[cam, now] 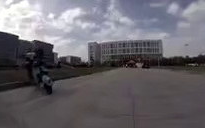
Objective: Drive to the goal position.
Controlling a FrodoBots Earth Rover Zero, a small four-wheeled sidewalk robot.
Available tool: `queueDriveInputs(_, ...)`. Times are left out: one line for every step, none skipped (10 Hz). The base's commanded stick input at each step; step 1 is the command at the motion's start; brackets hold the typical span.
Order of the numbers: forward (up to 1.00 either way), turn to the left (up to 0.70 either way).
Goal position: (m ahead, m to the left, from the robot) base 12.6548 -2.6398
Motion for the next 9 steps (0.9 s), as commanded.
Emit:
queueDriveInputs(1.00,0.02)
queueDriveInputs(1.00,-0.06)
queueDriveInputs(1.00,-0.24)
queueDriveInputs(1.00,-0.36)
queueDriveInputs(1.00,0.02)
queueDriveInputs(1.00,0.02)
queueDriveInputs(1.00,0.01)
queueDriveInputs(1.00,-0.17)
queueDriveInputs(1.00,-0.33)
